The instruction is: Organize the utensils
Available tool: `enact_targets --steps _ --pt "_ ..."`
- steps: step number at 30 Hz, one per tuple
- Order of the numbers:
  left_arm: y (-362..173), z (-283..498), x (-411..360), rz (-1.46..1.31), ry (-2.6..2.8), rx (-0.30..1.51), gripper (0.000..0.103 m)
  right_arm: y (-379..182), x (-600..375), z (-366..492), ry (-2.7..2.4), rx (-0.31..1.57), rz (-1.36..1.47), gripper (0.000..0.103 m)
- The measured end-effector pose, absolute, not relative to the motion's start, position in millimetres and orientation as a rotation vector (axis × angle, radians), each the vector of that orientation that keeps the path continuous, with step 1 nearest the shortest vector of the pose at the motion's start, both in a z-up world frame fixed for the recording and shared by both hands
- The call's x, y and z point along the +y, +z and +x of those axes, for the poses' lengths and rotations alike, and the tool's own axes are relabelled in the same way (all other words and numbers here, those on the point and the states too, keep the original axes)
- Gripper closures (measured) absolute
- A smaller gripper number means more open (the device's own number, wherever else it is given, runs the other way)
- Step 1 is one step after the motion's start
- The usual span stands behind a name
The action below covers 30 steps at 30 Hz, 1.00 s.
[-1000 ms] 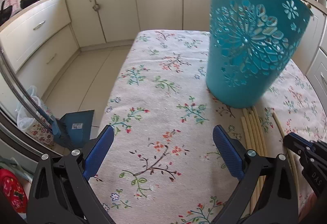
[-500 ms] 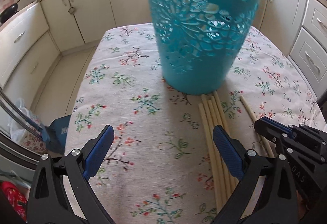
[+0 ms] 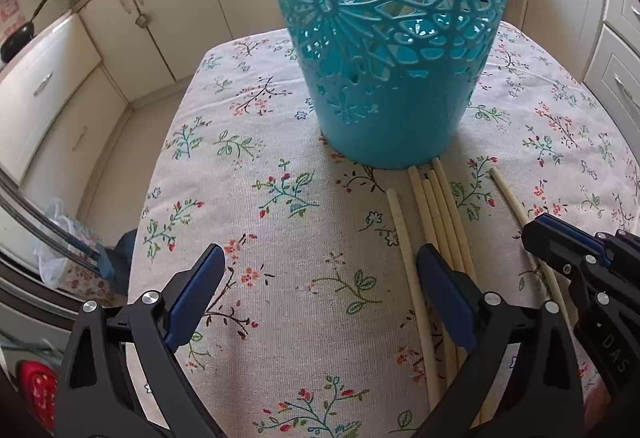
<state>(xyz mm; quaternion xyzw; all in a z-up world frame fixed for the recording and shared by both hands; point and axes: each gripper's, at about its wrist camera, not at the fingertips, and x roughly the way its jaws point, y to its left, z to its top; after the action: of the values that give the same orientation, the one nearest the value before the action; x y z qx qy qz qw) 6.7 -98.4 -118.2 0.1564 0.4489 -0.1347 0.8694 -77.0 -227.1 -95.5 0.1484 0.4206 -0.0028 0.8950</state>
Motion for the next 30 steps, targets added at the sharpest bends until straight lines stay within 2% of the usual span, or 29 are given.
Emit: enact_targets --steps 2,4,5,6,7,12,21,30 --pt "-116.7 6.8 -100.4 0.315 -0.317 0.949 0.025 -95.5 -226.5 -77.3 -0.006 0.872 0.308 0.095" --pt "-114.8 6.0 -103.3 0.297 -0.362 0.965 0.046 -95.4 -226.4 -77.5 -0.005 0.871 0.310 0.095" --pt "-113.7 6.9 -106.1 0.290 -0.383 0.972 0.052 -95.4 -226.3 -77.7 -0.005 0.871 0.311 0.095" --pt "-112.7 6.7 -107.8 0.280 -0.410 0.983 0.066 -95.4 -226.1 -78.0 -0.004 0.871 0.311 0.095" --pt "-111.6 6.4 -109.5 0.269 -0.434 0.991 0.075 -95.3 -226.2 -77.9 -0.005 0.871 0.310 0.095" --pt "-110.0 8.6 -112.4 0.260 -0.480 1.033 0.096 -95.6 -226.2 -78.5 -0.004 0.871 0.313 0.095" --pt "-98.2 -8.7 -97.3 0.311 -0.484 1.059 0.098 -95.6 -226.3 -78.7 -0.004 0.870 0.314 0.095" --pt "-49.9 -26.7 -76.2 0.352 -0.496 1.013 0.098 -95.4 -225.8 -78.9 -0.004 0.870 0.314 0.095"
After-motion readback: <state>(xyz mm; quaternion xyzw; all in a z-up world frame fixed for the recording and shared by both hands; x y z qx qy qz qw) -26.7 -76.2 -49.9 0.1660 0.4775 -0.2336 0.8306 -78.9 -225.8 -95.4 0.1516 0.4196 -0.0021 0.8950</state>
